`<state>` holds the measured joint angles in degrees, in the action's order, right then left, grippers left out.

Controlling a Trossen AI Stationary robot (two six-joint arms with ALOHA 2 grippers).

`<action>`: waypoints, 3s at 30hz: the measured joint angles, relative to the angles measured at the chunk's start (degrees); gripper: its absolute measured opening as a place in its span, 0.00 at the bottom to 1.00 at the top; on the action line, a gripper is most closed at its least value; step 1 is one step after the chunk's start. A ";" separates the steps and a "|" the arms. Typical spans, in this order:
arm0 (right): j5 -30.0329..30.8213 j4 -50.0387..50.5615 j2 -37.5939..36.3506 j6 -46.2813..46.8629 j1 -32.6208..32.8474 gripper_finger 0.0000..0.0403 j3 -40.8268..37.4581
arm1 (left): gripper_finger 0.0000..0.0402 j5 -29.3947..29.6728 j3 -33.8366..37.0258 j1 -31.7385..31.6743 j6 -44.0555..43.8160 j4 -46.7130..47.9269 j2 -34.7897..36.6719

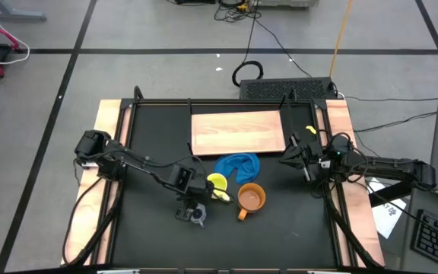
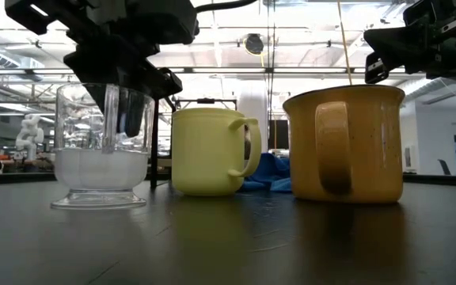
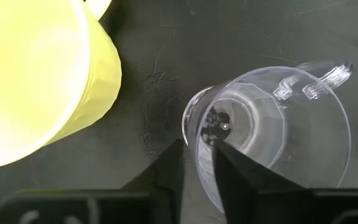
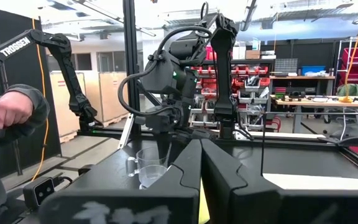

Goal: Stack small to large cups/mugs on shelf
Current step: Put the transparent mug onto the shelf

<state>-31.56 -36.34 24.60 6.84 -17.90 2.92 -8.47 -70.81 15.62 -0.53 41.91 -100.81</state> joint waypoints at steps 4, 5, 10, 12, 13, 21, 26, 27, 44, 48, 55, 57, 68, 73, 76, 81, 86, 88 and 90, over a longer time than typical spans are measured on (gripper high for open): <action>0.01 0.00 0.01 -0.01 -0.01 0.00 0.00 | 0.04 0.02 0.00 0.00 -0.10 0.03 0.00; 0.00 0.00 0.00 -0.01 -0.01 0.00 0.00 | 0.02 -0.01 0.00 0.00 -0.19 0.04 0.01; 0.01 0.00 0.00 0.01 0.00 0.00 0.00 | 0.01 -0.55 0.00 0.00 0.69 0.04 -0.01; -0.01 0.00 0.01 -0.01 0.00 0.00 0.00 | 0.01 -1.62 -0.20 0.00 1.29 0.45 -0.01; 0.01 0.00 0.00 -0.01 0.01 0.00 0.00 | 0.01 -2.11 -0.65 0.00 1.70 1.28 -0.01; 0.01 0.00 0.02 -0.16 -0.01 0.00 0.00 | 0.01 -0.40 -5.82 0.79 7.52 6.47 0.74; 0.01 0.04 0.00 -0.05 0.01 0.00 0.00 | 0.00 3.11 -6.01 0.90 10.37 6.55 4.88; -0.01 0.12 0.02 -0.06 -0.01 0.00 0.00 | 0.00 4.12 -5.90 0.74 10.38 6.35 6.06; 0.00 0.79 0.01 -0.03 -0.01 0.00 0.00 | 0.00 11.12 -3.54 -0.17 7.80 9.48 21.47; 0.01 1.05 0.02 -0.01 -0.01 0.00 0.00 | 0.00 11.86 -3.52 -0.17 7.50 9.93 23.65; -0.01 1.33 0.02 -0.01 0.01 0.00 0.00 | 0.00 18.36 -3.52 -0.28 5.75 12.28 28.30; -0.01 1.46 0.00 -0.01 -0.01 0.00 0.00 | 0.00 19.44 -2.97 -0.28 5.35 11.43 29.90; -0.01 1.95 0.02 -0.40 -0.01 0.00 0.00 | 0.00 20.70 2.83 -1.33 5.31 5.85 33.81; -0.01 1.95 0.02 -0.43 0.01 0.00 0.00 | 0.00 20.54 3.82 -2.54 5.37 4.11 33.76; -0.01 1.92 0.02 -0.44 0.01 0.00 0.00 | 0.00 21.43 3.82 -3.29 6.04 -0.95 33.78; -0.01 1.90 0.02 -0.45 0.01 0.00 0.00 | 0.00 25.35 3.82 -6.53 6.49 -12.58 33.78; -0.01 1.90 0.02 -0.45 0.01 0.00 0.00 | 0.00 23.84 3.82 -13.48 2.09 -19.12 33.29; -0.01 1.90 0.02 -0.45 -0.01 0.00 0.00 | 0.00 23.20 3.53 -16.28 2.11 -19.53 33.26; -0.01 1.90 0.01 -0.45 -0.01 0.00 0.00 | 0.00 21.16 2.13 -19.56 1.87 -19.30 32.93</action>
<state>-31.57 -34.44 24.61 6.39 -17.91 2.92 12.69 -68.67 -3.95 1.35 22.61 -67.88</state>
